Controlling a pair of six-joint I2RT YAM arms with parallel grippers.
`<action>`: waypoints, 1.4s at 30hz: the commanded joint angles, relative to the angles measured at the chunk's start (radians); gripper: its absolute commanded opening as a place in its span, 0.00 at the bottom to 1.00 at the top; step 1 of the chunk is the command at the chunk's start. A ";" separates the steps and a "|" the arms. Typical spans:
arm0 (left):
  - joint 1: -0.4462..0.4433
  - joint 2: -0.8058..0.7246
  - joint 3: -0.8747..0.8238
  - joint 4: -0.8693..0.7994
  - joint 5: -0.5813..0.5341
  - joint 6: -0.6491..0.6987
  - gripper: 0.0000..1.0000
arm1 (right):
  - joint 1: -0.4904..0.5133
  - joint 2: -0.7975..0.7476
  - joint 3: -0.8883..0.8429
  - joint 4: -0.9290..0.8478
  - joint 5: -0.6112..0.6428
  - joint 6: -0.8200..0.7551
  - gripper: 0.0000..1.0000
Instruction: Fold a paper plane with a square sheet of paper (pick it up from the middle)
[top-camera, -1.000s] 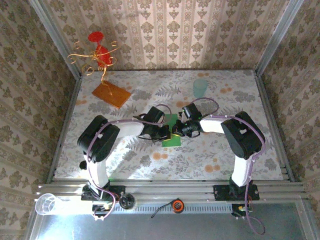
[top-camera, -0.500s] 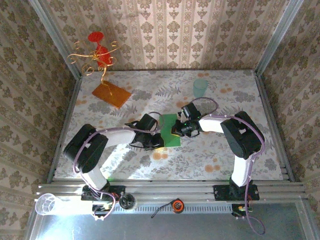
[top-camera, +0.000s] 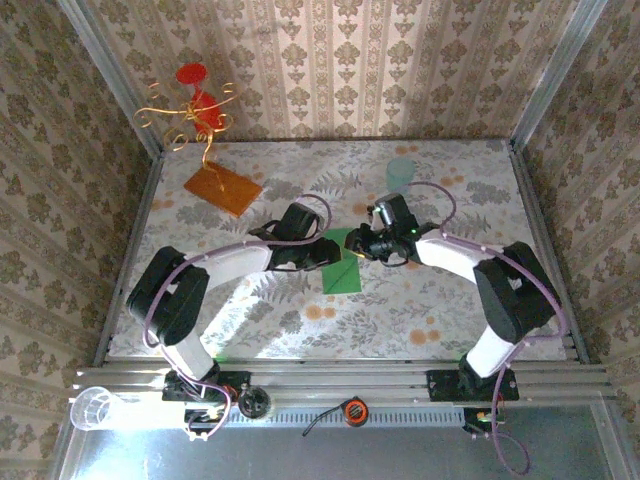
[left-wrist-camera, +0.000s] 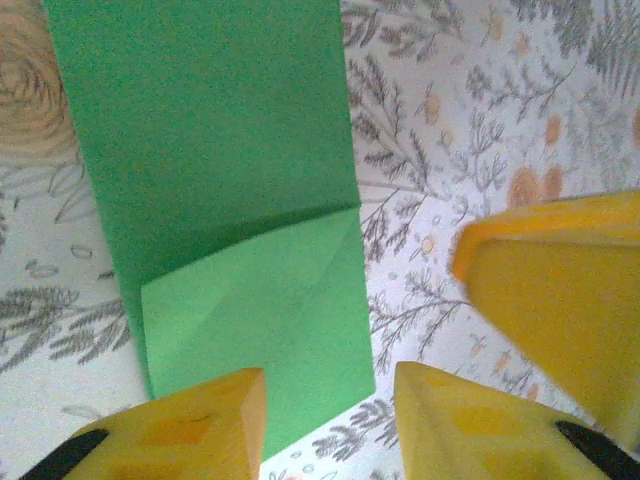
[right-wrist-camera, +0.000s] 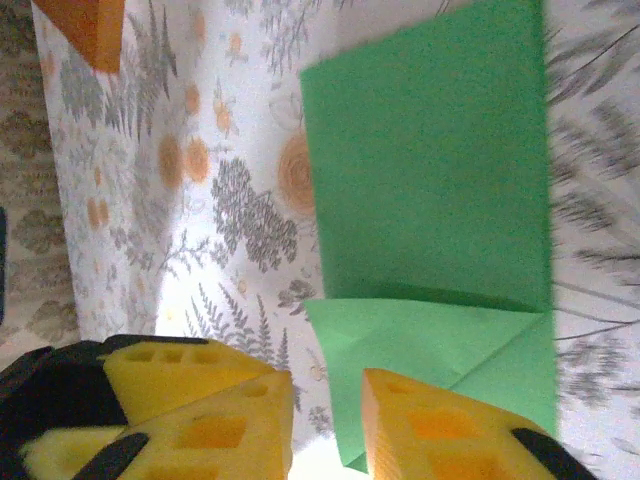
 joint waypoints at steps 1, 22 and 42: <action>0.012 0.057 0.022 0.054 0.006 -0.033 0.41 | -0.025 -0.028 -0.066 -0.007 0.062 0.040 0.30; 0.056 0.173 -0.029 0.097 0.003 -0.090 0.43 | -0.019 0.050 -0.104 0.062 -0.009 0.099 0.35; 0.061 0.171 -0.052 0.085 -0.008 -0.107 0.42 | 0.037 0.145 -0.079 0.125 -0.028 0.170 0.29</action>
